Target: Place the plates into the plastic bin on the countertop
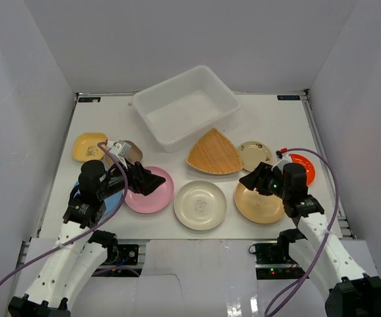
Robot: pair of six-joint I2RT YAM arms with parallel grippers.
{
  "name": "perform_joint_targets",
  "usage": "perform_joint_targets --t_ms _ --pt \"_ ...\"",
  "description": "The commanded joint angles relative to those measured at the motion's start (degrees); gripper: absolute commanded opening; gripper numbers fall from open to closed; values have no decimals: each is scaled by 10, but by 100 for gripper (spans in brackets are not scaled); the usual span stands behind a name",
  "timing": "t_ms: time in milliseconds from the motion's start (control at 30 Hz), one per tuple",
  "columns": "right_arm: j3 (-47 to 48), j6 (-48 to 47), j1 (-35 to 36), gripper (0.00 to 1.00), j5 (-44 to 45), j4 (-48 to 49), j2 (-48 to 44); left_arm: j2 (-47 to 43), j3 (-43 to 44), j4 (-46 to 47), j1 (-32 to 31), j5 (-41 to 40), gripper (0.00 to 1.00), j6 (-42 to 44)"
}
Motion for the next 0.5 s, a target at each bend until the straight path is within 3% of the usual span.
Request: perform_joint_targets --t_ms 0,133,467 --pt "-13 35 40 67 42 92 39 1 17 0 -2 3 98 9" --pt "-26 64 81 67 91 158 83 5 17 0 -2 0 98 9" --pt "-56 130 100 61 133 258 158 -3 14 -4 -1 0 98 8"
